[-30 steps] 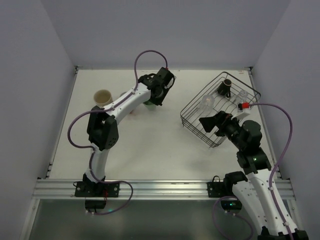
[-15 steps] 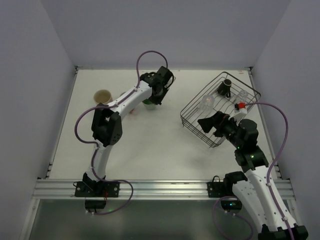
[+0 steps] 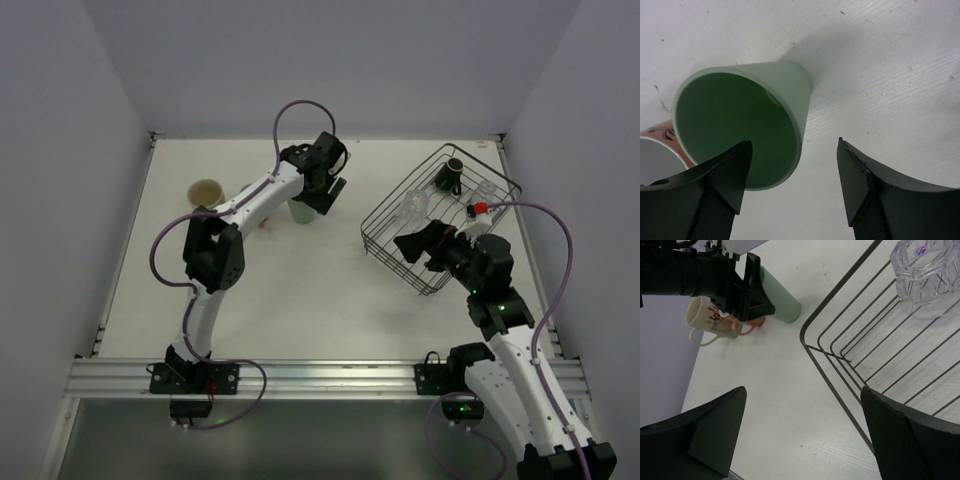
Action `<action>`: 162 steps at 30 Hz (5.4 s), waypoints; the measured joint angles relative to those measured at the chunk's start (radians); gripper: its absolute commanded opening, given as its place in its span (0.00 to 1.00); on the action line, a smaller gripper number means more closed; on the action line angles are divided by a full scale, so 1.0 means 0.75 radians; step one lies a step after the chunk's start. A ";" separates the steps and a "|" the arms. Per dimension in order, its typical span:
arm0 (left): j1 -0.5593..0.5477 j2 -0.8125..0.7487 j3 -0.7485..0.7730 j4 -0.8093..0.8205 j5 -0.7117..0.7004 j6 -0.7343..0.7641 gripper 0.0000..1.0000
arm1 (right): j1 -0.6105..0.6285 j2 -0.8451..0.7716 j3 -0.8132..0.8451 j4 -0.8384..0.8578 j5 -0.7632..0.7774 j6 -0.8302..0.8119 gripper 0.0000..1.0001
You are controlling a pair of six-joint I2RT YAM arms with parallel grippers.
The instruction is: Unload the cups from the dish rack
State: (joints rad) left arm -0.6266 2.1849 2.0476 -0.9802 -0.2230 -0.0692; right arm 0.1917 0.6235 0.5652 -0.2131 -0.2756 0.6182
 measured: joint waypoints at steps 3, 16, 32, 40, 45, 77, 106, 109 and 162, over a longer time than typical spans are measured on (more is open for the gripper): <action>0.002 0.000 0.006 0.009 -0.025 -0.002 0.86 | 0.000 0.023 0.000 0.013 0.014 0.001 0.99; 0.007 -0.170 0.002 0.151 -0.093 -0.049 1.00 | 0.006 0.215 0.075 0.033 0.279 -0.034 0.99; -0.024 -1.482 -1.034 0.945 0.281 -0.251 1.00 | 0.006 0.878 0.451 0.108 0.555 -0.096 0.99; -0.024 -1.841 -1.361 0.885 0.210 -0.202 1.00 | 0.006 1.112 0.543 0.091 0.616 -0.144 0.99; -0.024 -1.950 -1.441 0.882 0.141 -0.154 1.00 | 0.006 1.235 0.654 0.066 0.634 -0.166 0.99; -0.023 -1.789 -1.495 1.083 0.619 -0.398 1.00 | 0.005 0.585 0.379 0.123 0.434 -0.063 0.43; -0.264 -1.238 -1.686 1.918 0.848 -0.877 0.63 | 0.005 0.088 -0.247 0.846 -0.384 0.688 0.42; -0.262 -1.217 -1.686 1.963 0.837 -0.903 0.47 | 0.004 0.128 -0.287 0.946 -0.412 0.752 0.42; 0.035 -1.106 -1.437 0.234 -0.050 -0.341 0.00 | 0.004 -0.113 -0.058 0.066 -0.112 0.080 0.99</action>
State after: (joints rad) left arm -0.6006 1.3552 0.9699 -0.8043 -0.2607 -0.3248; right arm 0.1944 0.5385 0.5217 -0.1635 -0.3599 0.6785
